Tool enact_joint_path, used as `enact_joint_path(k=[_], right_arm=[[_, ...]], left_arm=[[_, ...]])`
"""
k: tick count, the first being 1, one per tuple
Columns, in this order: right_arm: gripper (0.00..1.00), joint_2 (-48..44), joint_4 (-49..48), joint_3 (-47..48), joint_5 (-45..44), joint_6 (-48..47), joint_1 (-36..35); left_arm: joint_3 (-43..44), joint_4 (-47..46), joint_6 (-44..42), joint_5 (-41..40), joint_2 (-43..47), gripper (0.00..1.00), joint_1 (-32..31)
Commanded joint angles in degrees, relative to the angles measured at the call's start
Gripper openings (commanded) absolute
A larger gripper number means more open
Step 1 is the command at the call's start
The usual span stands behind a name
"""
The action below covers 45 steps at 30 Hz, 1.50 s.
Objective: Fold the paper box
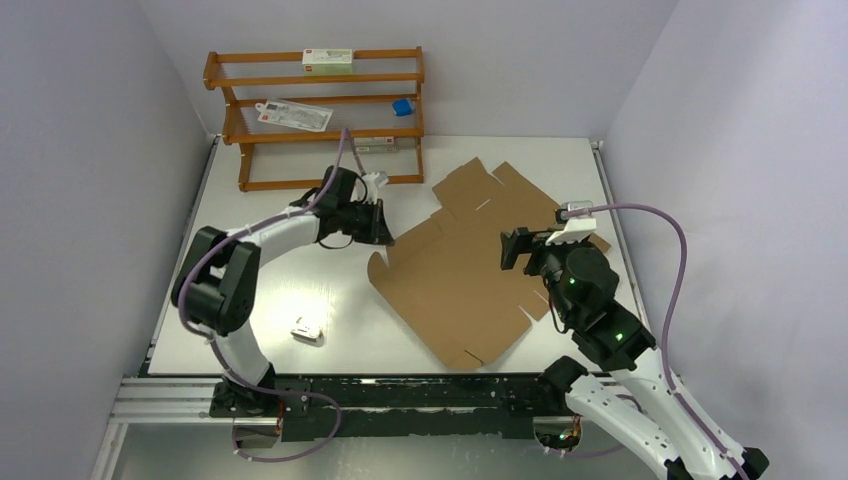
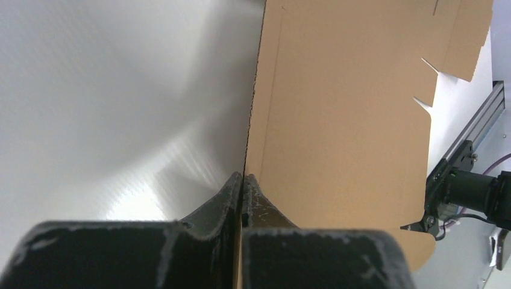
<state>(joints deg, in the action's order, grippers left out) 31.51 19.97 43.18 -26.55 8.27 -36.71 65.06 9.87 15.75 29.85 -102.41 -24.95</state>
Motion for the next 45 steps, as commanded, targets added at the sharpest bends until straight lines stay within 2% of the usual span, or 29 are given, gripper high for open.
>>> enact_joint_path(k=[1,6,16,21,23,26,31,34,39,45], right_arm=[[1.0,1.2,-1.8,0.0,2.6,2.3,0.3],[1.0,3.9,-2.6,-1.1,3.0,4.2,0.3],[1.0,8.6,-6.5,-2.7,5.5,5.9,0.3],[1.0,11.1,-8.3,-3.2,6.4,6.1,0.3],[1.0,12.1,-8.8,-3.3,6.5,6.0,0.3],[1.0,12.8,-9.5,-3.6,6.4,6.0,0.3],[1.0,12.8,-10.0,-4.6,6.5,5.9,0.3],[1.0,12.5,-10.3,-5.4,5.7,5.9,0.3],[1.0,12.1,-11.2,-5.9,5.9,6.0,0.3],[1.0,11.0,-11.4,-6.6,6.8,5.6,0.3]], left_arm=[[-5.7,-3.4,5.9,-5.4,7.3,0.05,0.1],[-13.3,-3.5,8.5,-9.3,14.6,0.05,0.1],[-27.5,-6.1,15.2,-10.1,27.2,0.07,0.0],[-32.9,-3.2,16.9,-16.0,35.3,0.1,0.0],[-34.2,-2.1,17.5,-17.9,37.5,0.14,0.1],[-34.3,-1.6,17.1,-19.8,39.3,0.31,0.1],[-29.4,0.0,13.2,-22.3,36.8,0.54,0.2],[-25.2,-0.9,9.9,-23.6,33.2,0.64,0.3],[-13.5,-2.8,6.2,-21.9,21.4,0.75,0.3],[1.2,-4.5,3.3,-18.8,3.2,0.78,0.3]])
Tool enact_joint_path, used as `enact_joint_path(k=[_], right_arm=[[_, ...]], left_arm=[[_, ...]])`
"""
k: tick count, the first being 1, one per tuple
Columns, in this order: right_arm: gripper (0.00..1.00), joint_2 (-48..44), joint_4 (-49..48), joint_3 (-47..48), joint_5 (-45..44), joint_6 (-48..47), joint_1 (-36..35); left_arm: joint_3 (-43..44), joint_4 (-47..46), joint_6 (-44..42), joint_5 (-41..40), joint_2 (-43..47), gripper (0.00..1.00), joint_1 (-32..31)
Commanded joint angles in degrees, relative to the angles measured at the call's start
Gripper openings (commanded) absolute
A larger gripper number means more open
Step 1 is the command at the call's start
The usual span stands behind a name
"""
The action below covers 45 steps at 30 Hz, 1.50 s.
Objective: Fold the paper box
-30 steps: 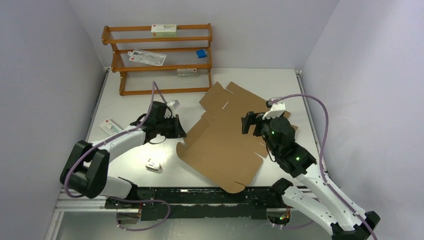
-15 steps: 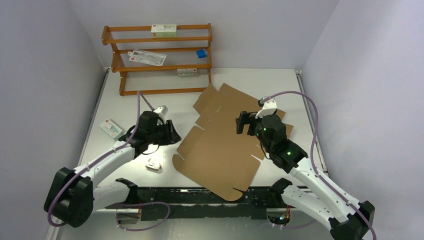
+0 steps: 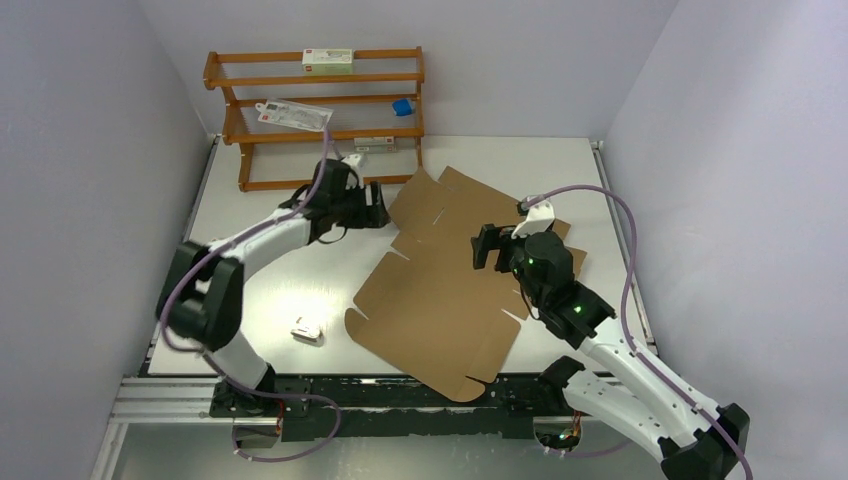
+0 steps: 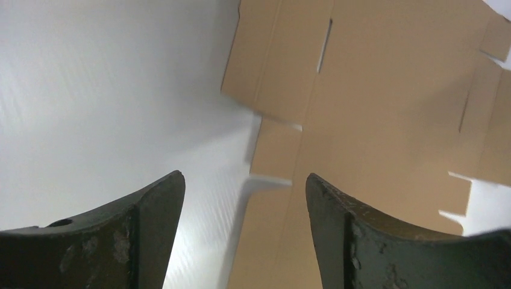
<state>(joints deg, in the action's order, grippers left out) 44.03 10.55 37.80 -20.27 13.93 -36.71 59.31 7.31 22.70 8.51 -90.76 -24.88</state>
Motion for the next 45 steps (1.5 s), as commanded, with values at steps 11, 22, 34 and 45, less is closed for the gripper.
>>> enact_joint_path(k=[11,22,34,45], right_arm=[[1.0,-3.6,-0.5,-1.1,1.7,-0.4,0.3],[1.0,-5.1,-0.4,-1.3,1.8,-1.0,0.3],[1.0,-5.0,-0.6,-0.8,3.6,-1.5,0.3],[1.0,-3.0,-3.2,-0.1,5.1,-1.8,0.3]], left_arm=[[25.4,-0.4,-13.6,8.7,-27.0,0.73,0.2],[34.9,1.3,-16.2,14.5,-35.1,0.48,0.2],[28.4,-0.9,-16.2,14.0,-27.7,0.11,0.2],[13.3,-0.7,-9.2,2.5,-10.4,0.05,0.4]])
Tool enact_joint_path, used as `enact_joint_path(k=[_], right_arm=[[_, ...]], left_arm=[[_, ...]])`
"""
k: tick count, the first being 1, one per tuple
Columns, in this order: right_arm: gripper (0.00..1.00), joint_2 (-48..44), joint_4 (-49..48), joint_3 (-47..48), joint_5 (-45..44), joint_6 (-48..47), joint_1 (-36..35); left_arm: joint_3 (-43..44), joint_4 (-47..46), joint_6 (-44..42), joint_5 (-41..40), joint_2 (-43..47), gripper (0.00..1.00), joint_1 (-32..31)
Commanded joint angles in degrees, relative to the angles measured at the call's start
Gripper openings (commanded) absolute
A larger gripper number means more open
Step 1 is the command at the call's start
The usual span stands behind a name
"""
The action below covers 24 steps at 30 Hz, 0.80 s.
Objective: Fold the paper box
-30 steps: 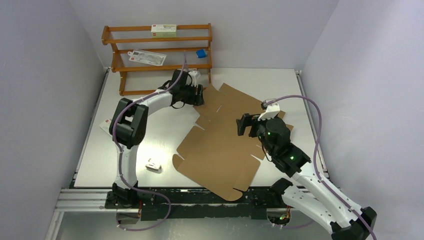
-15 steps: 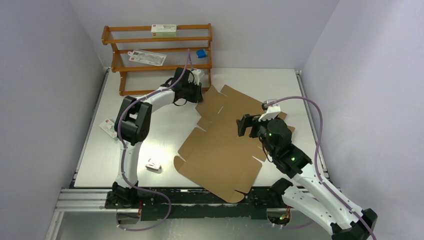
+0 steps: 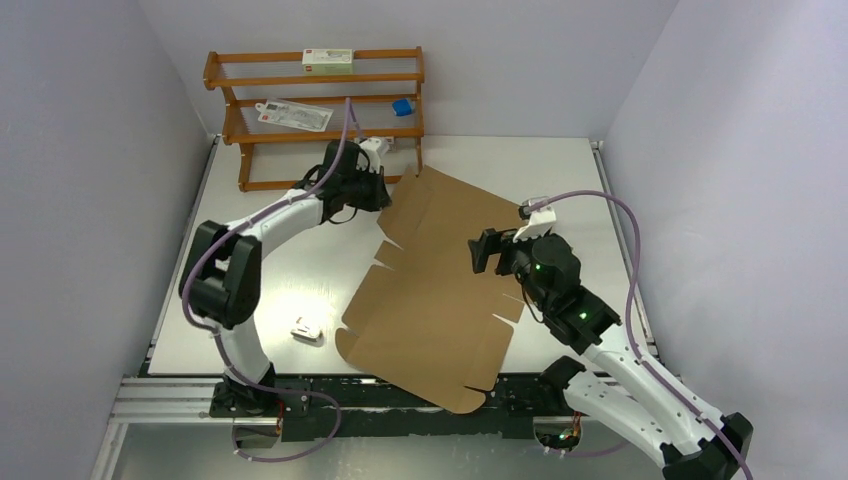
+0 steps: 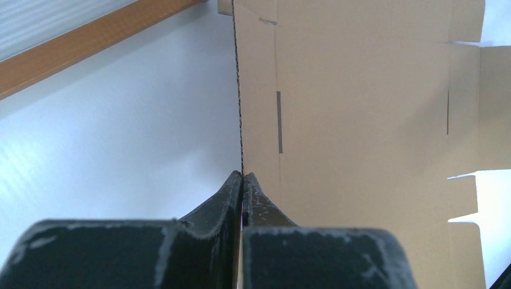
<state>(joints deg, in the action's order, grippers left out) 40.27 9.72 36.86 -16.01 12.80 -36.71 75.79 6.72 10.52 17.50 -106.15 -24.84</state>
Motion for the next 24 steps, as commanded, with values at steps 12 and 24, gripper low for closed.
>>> enact_joint_path(k=[12,24], right_arm=[[1.0,6.9,-6.8,4.4,1.1,-2.1,0.3],[1.0,17.7,-9.4,8.0,-1.9,-5.4,1.3]], left_arm=[[-12.4,11.0,6.6,-12.2,16.4,0.05,3.6],[-18.6,13.0,6.9,-12.2,22.2,0.1,7.9]])
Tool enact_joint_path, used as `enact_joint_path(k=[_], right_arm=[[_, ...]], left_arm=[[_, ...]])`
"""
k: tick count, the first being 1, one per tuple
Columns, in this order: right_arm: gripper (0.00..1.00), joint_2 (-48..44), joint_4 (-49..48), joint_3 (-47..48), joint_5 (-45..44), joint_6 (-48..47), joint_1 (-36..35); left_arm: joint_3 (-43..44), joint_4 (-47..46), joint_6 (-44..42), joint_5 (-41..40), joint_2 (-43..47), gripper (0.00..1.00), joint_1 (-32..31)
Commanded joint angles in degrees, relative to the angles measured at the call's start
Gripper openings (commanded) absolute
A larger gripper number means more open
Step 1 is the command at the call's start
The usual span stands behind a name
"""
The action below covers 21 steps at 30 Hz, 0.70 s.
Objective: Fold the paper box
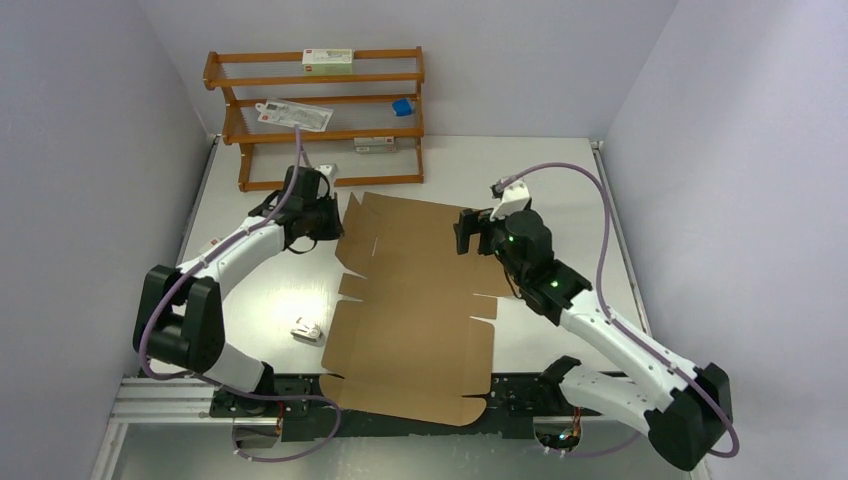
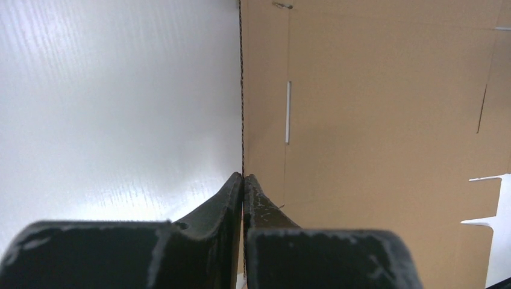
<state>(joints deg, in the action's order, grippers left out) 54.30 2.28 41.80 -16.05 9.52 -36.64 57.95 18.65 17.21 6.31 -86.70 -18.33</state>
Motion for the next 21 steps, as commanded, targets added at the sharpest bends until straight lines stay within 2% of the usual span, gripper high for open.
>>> enact_joint_path(k=[1,6,14,21], right_arm=[[1.0,5.1,-2.0,3.5,-1.5,-2.2,2.0],[1.0,11.6,-4.9,5.5,4.3,-0.4,7.7],[1.0,23.6,-6.6,10.6,19.2,0.3,18.2],[1.0,36.8,-4.6,19.7,29.9,-2.9,22.3]], left_arm=[[-1.0,1.2,0.1,-1.1,2.8,0.1,1.7],[-0.9,2.4,-1.2,-1.8,2.4,0.16,3.2],[1.5,3.7,-2.9,0.5,1.2,0.3,6.7],[7.5,1.7,-1.7,11.5,-4.2,0.49,6.6]])
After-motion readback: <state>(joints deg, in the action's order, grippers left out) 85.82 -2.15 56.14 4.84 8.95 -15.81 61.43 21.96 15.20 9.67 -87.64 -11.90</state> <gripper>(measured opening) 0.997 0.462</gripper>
